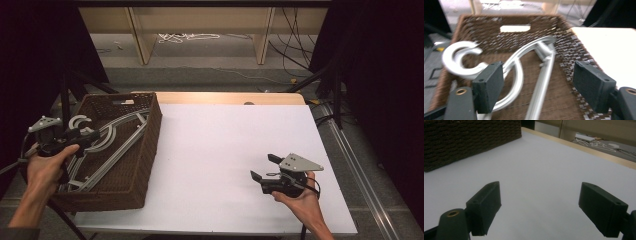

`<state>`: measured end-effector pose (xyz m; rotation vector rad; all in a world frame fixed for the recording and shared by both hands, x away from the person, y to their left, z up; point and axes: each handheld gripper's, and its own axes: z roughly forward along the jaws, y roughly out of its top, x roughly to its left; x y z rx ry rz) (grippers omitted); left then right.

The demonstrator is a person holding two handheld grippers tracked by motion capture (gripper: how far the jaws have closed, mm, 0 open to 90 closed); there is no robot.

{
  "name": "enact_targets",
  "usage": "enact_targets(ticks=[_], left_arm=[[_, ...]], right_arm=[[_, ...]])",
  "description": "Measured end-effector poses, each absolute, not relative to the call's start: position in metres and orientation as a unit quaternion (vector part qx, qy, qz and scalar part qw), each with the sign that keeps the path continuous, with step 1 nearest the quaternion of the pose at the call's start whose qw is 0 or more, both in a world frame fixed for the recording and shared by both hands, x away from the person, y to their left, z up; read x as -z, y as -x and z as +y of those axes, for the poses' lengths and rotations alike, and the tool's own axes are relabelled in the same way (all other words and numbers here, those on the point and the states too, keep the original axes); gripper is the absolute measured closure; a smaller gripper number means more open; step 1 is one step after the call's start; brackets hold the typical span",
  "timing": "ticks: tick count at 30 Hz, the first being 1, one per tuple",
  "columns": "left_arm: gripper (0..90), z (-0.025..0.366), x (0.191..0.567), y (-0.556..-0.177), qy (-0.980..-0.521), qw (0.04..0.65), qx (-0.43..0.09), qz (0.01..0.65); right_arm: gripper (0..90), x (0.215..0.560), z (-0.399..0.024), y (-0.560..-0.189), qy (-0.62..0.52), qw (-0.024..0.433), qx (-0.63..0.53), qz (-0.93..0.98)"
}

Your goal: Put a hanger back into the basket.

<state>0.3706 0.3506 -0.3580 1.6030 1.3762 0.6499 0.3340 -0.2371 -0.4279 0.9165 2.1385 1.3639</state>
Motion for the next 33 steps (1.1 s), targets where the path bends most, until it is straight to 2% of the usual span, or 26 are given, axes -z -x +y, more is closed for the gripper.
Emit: enact_targets(ticks=[5, 11, 14, 15, 23, 24, 30, 33], left_arm=[[23.1, 0.323, 0.35, -0.357, -0.658, 0.48, -0.26, 0.519], [23.0, 0.293, 0.345, -0.344, -0.662, 0.509, -0.253, 0.489], [23.0, 0.279, 0.346, -0.339, -0.663, 0.529, -0.229, 0.478], [23.0, 0.276, 0.346, -0.338, -0.664, 0.53, -0.229, 0.475], [22.6, 0.249, 0.348, -0.332, -0.679, 0.539, -0.225, 0.444], [22.5, 0.246, 0.349, -0.332, -0.681, 0.54, -0.224, 0.441], [22.6, 0.23, 0.351, -0.328, -0.685, 0.549, -0.223, 0.423], [22.6, 0.219, 0.354, -0.323, -0.693, 0.55, -0.221, 0.411]], right_arm=[[17.8, 0.427, -0.237, -0.332, -0.337, 0.215, -0.494, 0.772], [17.6, 0.427, -0.237, -0.33, -0.339, 0.229, -0.503, 0.762], [17.5, 0.427, -0.236, -0.329, -0.343, 0.218, -0.503, 0.763], [17.5, 0.427, -0.237, -0.329, -0.338, 0.228, -0.502, 0.763], [17.4, 0.426, -0.236, -0.325, -0.344, 0.215, -0.498, 0.766], [17.4, 0.427, -0.236, -0.326, -0.342, 0.228, -0.504, 0.76], [17.4, 0.426, -0.236, -0.323, -0.343, 0.216, -0.502, 0.764], [17.3, 0.427, -0.235, -0.322, -0.343, 0.227, -0.506, 0.758]])
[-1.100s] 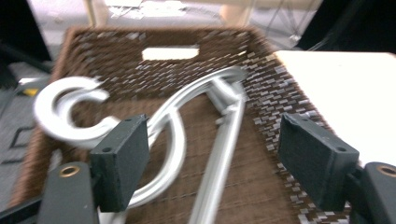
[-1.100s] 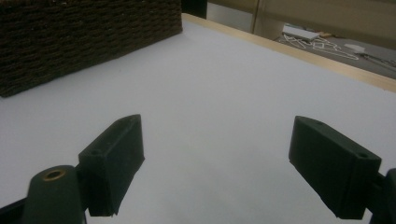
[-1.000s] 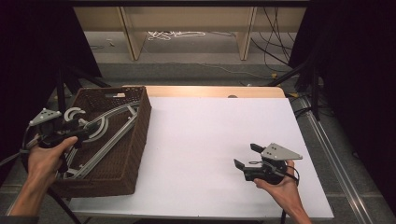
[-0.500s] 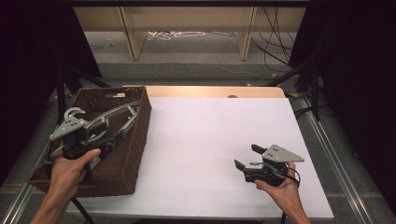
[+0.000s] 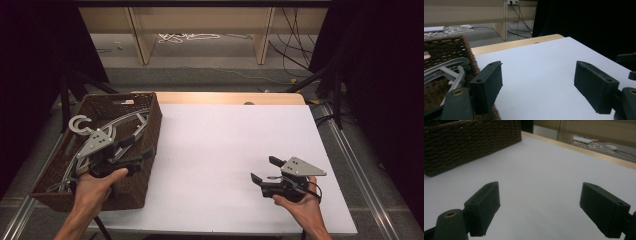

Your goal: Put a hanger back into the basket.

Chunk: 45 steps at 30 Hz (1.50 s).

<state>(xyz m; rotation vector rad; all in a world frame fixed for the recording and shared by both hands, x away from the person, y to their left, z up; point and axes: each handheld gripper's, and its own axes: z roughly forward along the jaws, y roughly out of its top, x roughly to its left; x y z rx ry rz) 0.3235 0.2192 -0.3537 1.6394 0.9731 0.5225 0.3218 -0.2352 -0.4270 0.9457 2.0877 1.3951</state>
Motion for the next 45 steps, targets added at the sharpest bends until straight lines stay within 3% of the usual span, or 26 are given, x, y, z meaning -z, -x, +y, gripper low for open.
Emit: enact_targets(ticks=[15, 38, 45], left_arm=[[21.1, 0.179, 0.379, -0.309, -0.714, 0.568, -0.216, 0.348], [17.2, 0.187, 0.421, -0.289, -0.721, 0.574, -0.239, 0.306], [16.9, 0.191, 0.429, -0.284, -0.711, 0.577, -0.239, 0.322]], right_arm=[[16.8, 0.427, -0.236, -0.307, -0.343, 0.225, -0.519, 0.75], [16.2, 0.43, -0.235, -0.284, -0.345, 0.222, -0.537, 0.737], [16.2, 0.432, -0.237, -0.279, -0.347, 0.23, -0.526, 0.742]])
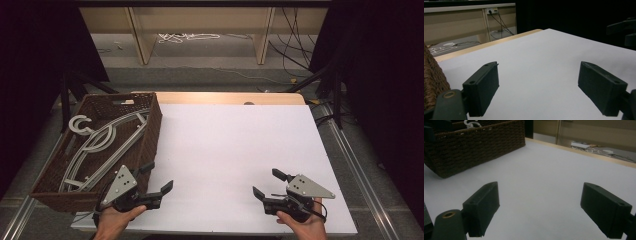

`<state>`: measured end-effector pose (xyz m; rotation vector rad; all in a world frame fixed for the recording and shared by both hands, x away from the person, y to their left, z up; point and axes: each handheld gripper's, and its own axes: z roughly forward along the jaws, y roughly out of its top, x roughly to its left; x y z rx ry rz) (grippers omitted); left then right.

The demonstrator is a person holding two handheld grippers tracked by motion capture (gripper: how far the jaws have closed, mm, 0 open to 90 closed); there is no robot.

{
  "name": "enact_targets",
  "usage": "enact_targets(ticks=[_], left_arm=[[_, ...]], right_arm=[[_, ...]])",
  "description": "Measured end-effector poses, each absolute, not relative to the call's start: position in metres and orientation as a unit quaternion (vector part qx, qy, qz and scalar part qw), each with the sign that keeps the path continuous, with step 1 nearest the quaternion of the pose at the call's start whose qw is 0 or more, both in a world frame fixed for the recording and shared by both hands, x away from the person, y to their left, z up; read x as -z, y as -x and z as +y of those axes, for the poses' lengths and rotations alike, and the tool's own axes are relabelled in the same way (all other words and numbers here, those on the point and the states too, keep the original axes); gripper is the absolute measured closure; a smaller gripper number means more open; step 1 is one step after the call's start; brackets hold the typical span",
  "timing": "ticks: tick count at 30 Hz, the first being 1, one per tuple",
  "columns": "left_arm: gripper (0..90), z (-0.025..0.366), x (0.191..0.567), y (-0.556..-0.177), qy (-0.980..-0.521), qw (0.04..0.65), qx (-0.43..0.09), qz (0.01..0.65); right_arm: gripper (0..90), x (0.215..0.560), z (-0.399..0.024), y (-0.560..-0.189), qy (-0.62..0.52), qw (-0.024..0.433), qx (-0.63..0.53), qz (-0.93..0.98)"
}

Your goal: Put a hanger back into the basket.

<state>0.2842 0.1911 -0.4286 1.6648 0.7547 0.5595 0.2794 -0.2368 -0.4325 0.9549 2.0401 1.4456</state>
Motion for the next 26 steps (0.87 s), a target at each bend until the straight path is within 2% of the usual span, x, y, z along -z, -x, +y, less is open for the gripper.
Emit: enact_targets(ticks=[19, 26], left_arm=[[17.1, 0.1908, 0.4304, -0.2844, -0.709, 0.58, -0.242, 0.32], [17.2, 0.191, 0.4308, -0.2846, -0.709, 0.58, -0.239, 0.322]], right_arm=[[16.2, 0.4329, -0.2338, -0.2771, -0.341, 0.223, -0.526, 0.747], [16.2, 0.4337, -0.2342, -0.278, -0.346, 0.236, -0.525, 0.741]])
